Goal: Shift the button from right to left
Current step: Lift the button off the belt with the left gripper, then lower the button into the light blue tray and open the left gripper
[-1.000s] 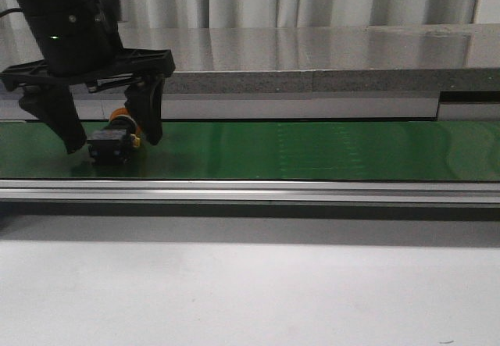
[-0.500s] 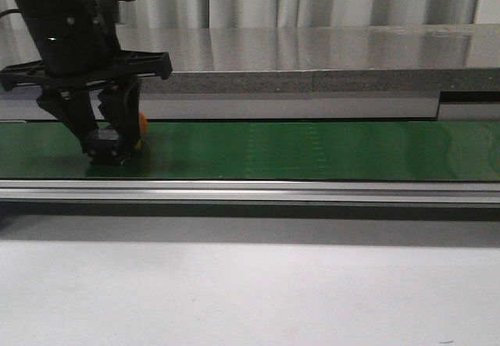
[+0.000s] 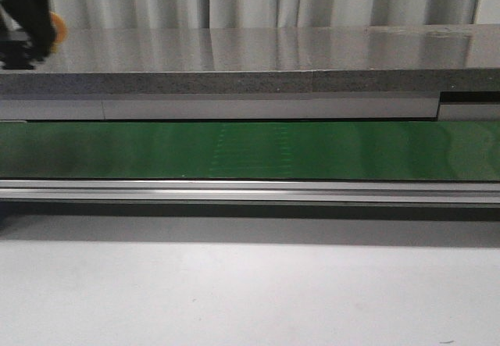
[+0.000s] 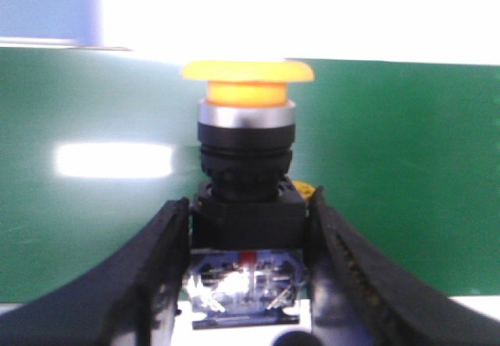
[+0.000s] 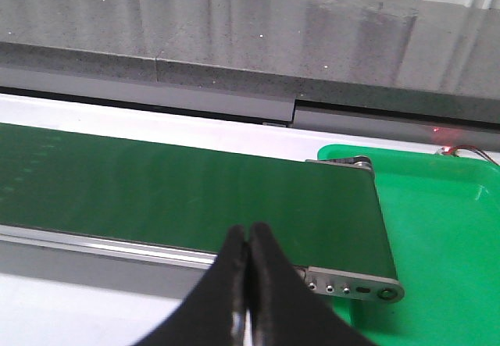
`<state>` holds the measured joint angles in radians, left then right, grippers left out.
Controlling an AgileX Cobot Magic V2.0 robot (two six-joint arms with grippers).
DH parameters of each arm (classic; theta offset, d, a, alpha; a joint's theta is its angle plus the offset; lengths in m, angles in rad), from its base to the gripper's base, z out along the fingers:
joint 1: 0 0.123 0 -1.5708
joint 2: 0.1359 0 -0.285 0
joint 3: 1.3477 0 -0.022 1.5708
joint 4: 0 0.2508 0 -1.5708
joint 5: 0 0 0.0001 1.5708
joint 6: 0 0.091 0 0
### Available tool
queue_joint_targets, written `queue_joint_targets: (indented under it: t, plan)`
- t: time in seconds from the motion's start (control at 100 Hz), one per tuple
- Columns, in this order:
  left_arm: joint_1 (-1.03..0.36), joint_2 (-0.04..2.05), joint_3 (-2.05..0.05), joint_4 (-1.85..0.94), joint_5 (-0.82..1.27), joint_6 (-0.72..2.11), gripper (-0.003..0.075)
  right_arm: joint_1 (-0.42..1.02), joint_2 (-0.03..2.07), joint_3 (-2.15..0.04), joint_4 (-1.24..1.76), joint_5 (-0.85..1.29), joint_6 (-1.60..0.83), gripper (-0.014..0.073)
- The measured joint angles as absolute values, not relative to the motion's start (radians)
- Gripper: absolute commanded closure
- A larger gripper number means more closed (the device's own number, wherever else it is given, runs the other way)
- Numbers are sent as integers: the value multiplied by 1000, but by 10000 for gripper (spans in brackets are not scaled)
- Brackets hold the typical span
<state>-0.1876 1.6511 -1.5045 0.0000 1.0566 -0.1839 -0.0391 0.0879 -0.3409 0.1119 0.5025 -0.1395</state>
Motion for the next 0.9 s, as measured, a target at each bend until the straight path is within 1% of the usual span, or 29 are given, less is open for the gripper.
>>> queue_joint_targets:
  t: [0.12,0.31,0.54,0.73,0.9]
  plan:
    - [-56,1632,-1504,0,1101,-127,532,-39,88,-341,112,502,-139,660]
    - [116,1632,-1490,5,1131,-17,532,-39,88,-341,112,502,-139,660]
    - [286,1634,-1414,-36,1050,128,532,-39,88,-341,112,502,-139,660]
    - [382,1709,-1381,-70,983,206,531,-39,88,-341,112,502,-139,660]
    - [402,1825,-1380,-70,952,226,531,-39,88,-341,112,502,-139,660]
